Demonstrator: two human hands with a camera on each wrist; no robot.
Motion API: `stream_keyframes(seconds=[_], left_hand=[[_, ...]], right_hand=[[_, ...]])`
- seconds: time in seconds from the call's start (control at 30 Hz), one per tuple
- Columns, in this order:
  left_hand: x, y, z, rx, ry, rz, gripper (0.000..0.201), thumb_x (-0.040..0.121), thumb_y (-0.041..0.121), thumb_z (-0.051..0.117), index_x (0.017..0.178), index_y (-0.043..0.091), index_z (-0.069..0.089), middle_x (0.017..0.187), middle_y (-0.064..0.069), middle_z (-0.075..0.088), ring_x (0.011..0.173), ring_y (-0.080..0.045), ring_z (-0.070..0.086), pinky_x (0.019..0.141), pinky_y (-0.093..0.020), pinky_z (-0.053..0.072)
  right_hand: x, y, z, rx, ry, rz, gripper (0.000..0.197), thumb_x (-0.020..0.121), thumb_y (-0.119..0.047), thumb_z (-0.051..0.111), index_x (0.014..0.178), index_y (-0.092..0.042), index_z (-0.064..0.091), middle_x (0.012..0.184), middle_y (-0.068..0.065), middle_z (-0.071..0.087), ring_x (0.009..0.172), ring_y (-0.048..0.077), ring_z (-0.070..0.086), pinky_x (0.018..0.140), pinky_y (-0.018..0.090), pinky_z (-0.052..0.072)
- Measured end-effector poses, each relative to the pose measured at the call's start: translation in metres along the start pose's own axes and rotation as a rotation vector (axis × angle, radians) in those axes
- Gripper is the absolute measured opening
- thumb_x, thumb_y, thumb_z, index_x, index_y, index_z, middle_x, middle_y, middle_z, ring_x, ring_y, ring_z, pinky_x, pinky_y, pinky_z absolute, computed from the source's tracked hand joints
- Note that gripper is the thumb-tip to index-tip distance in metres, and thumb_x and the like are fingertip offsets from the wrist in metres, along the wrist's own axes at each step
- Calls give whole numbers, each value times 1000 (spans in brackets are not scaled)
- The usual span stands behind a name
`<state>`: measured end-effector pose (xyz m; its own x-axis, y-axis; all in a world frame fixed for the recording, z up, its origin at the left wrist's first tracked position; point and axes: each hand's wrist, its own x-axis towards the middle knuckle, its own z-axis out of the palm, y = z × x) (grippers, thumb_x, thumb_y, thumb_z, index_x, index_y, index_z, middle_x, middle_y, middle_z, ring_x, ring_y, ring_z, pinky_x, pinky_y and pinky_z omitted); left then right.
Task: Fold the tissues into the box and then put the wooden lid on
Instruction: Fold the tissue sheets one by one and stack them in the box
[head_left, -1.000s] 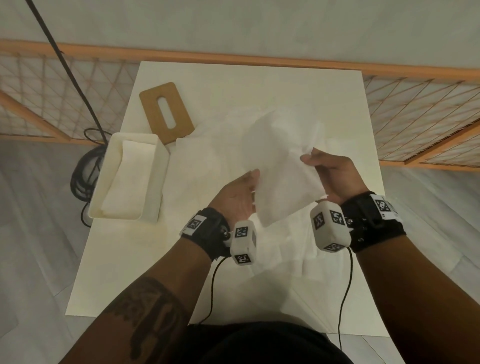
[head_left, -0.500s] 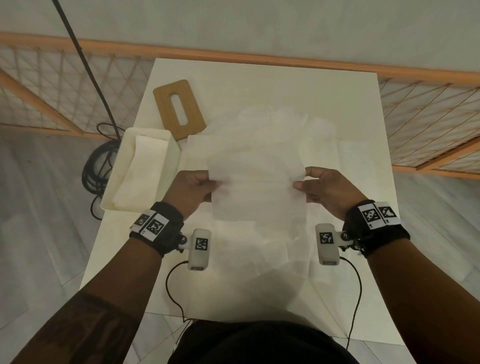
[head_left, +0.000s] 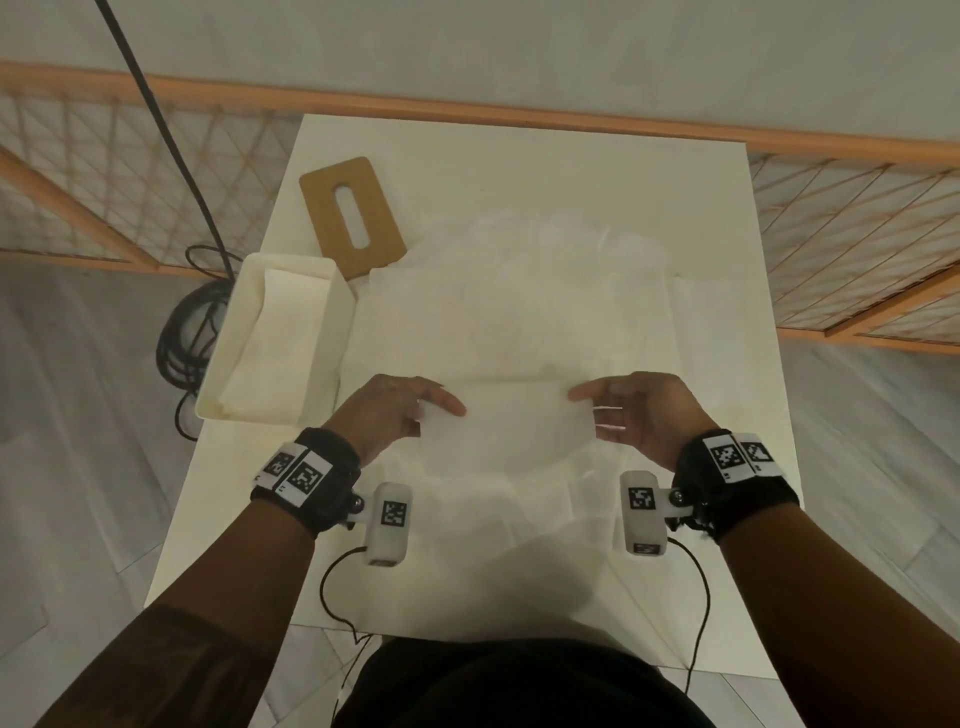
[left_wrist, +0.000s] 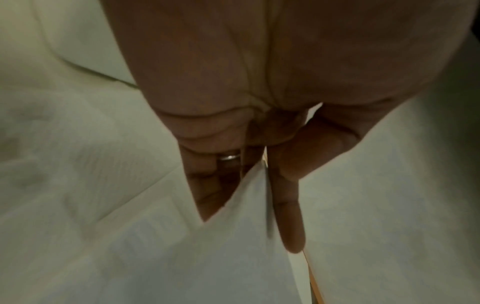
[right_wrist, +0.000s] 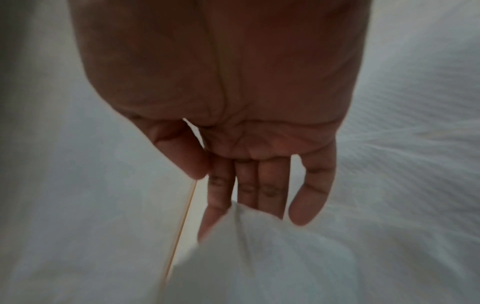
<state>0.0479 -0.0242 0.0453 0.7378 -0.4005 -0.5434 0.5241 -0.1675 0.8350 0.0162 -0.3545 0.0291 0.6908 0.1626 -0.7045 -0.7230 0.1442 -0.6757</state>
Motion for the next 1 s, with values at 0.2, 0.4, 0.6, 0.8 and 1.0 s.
stream_keyframes(seconds=[0.2,0.4,0.6,0.8,1.0], left_hand=[[-3,-38,15,369,152,7,13,95,21,70,90,28,80,101,6,76,95,-21,71,82,-36,60],[3,-56,25,579,279,42,20,89,18,75,86,37,73,92,11,72,74,-13,67,74,-25,50],[17,-60,30,659,322,82,19,89,15,73,87,33,69,100,9,68,84,-13,66,77,-21,51],[25,-67,31,849,305,119,25,88,11,70,106,26,64,115,9,50,81,-9,54,80,-29,51],[26,-60,45,1069,249,237,51,86,20,63,134,24,51,133,3,51,114,-25,50,99,-37,45]], right_hand=[[1,33,10,-558,208,-159,13,89,-16,77,98,-25,79,108,0,73,97,20,69,77,25,56],[6,48,12,-744,357,-219,22,91,-12,73,100,-31,76,101,-7,64,82,7,62,67,9,43],[18,43,16,-800,417,-230,20,92,-10,70,101,-28,76,99,-7,64,77,7,59,58,5,41],[24,35,24,-992,504,-240,12,92,-20,67,97,-31,69,115,-5,59,108,17,60,90,31,46],[57,-5,66,-1027,355,-485,20,93,-16,64,112,-18,65,114,0,61,94,17,61,89,33,51]])
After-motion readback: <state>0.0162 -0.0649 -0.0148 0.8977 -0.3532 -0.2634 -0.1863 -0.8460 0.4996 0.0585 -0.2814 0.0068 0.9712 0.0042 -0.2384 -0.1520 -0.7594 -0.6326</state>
